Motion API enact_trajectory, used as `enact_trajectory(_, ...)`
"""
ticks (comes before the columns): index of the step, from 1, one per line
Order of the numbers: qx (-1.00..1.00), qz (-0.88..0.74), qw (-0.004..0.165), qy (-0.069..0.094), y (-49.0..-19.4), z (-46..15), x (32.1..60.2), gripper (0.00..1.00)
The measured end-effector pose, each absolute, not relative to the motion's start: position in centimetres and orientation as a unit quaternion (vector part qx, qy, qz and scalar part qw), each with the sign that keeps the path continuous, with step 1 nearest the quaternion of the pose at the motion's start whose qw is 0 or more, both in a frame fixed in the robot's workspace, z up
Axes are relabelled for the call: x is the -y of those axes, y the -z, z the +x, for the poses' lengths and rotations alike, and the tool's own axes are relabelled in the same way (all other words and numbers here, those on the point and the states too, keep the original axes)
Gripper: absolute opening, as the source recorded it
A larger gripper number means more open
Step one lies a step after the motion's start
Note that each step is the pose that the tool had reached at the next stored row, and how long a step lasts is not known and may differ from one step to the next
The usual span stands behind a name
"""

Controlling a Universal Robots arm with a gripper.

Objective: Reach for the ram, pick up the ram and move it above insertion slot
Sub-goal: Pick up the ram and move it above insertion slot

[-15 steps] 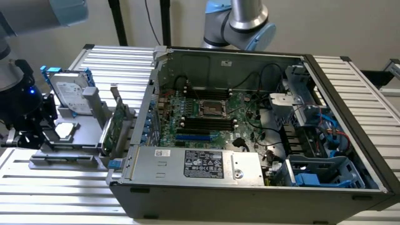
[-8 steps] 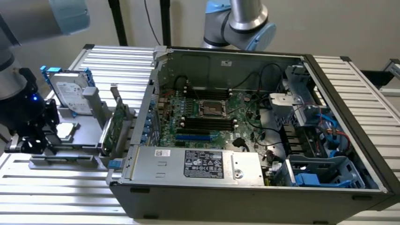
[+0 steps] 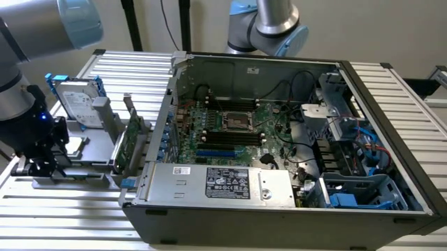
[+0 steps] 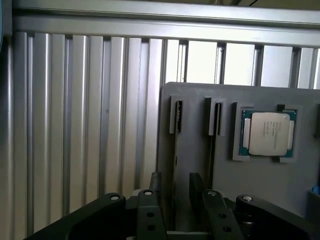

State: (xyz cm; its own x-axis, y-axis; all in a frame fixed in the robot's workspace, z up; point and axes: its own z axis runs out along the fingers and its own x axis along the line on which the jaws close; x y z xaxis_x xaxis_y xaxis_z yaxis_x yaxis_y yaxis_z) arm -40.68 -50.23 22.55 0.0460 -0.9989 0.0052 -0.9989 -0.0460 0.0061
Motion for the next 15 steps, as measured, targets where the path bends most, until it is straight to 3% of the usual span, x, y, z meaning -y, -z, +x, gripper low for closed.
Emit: enact_trajectory(15,0.691,0.723,0.004,0.000,-20.4,-39.9,50.3,0.36)
